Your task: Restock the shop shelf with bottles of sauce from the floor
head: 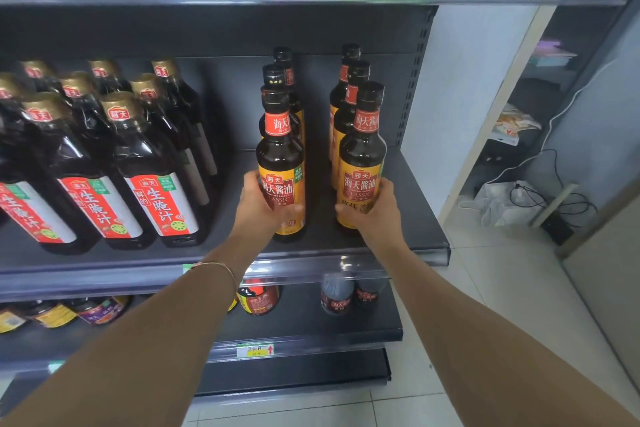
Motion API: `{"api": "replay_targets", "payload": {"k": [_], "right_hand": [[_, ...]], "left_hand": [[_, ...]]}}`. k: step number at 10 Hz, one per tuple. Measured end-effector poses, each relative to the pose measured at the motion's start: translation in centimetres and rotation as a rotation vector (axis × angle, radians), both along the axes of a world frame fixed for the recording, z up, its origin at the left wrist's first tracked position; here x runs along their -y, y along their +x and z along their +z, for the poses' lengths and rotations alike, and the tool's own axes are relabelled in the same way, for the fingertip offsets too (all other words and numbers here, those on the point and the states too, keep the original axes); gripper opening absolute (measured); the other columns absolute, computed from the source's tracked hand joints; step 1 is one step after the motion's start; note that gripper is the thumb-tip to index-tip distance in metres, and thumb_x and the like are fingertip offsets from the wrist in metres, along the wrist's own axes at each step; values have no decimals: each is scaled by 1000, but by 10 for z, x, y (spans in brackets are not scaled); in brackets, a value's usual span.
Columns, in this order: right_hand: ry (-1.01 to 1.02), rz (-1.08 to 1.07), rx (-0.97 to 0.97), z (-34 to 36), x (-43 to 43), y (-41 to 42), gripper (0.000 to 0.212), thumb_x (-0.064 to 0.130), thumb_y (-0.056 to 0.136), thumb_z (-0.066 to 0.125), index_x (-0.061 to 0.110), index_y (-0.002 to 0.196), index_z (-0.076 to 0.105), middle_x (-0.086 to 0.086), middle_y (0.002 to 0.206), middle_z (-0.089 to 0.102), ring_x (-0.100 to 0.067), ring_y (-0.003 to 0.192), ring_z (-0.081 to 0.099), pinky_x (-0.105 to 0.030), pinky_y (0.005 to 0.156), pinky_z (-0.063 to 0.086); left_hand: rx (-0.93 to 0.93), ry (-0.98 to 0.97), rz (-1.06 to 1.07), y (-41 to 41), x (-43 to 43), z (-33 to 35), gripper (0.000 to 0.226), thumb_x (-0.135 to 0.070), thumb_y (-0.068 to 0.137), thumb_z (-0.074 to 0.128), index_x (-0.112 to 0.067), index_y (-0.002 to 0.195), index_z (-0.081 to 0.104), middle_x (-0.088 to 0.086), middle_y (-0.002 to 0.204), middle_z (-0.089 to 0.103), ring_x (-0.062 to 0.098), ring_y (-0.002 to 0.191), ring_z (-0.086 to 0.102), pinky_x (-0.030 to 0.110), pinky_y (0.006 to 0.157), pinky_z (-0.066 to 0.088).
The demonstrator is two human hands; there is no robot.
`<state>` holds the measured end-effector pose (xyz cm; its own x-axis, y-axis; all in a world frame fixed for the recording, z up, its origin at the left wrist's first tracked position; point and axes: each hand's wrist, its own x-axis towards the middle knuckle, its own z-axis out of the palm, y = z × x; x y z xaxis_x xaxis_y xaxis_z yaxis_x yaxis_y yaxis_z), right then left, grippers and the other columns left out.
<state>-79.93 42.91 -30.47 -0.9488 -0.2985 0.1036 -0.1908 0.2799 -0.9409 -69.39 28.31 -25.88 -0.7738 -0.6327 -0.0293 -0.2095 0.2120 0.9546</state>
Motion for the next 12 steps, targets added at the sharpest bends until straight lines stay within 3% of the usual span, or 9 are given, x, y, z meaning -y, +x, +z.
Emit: {"api": "replay_targets", "payload": {"k": [2,4,7,9,10,11,12], "right_hand": [[15,142,49,5,-2,-1,72,21,80,74,19,137,32,7,122,51,-10,111,50,-25,92,42],[29,146,52,3,-2,-5,71,20,79,75,20,136,33,8,120,52,-10,110,51,-28,94,44],[41,119,38,-1,-1,-5,73,23,78,76,20,136,33,1,129,53,-15,115,53,-34,99,46],[48,116,62,-3,-1,-6,84,21,72,80,21,139,30,0,132,50,-12,113,51,-28,94,45],[109,116,72,1,-1,-4,99,38,57,83,31,139,29,0,135,48,-19,122,50,-46,103,45],[130,109,74,2,-1,-7,99,41,50,81,37,134,29,-1,134,47,-22,124,49,-52,104,44],[153,51,39,15,1,-5,92,31,59,80,34,135,30,-3,134,47,-25,124,49,-53,103,44]], "left_hand": [[11,-20,5,-1,-2,0,76,-9,73,76,-15,133,30,8,130,52,26,123,50,49,105,41],[-14,-84,64,-3,-7,-4,74,-12,72,76,-14,132,33,8,129,53,26,121,51,50,104,43],[-26,-118,100,-7,-8,-10,78,-16,70,79,-16,132,32,8,130,51,25,122,50,49,103,43],[-6,-121,40,-4,-6,-8,91,-14,65,82,-17,138,27,8,134,45,24,125,46,47,106,41],[15,-139,28,5,0,-2,96,-13,66,82,-15,142,24,10,139,40,25,130,40,49,109,37],[18,-178,7,12,5,9,87,-17,72,77,-12,142,26,11,142,36,25,134,35,43,110,33],[37,-242,0,22,9,24,72,-22,80,70,-11,139,31,13,140,39,26,131,39,39,106,35]]}}
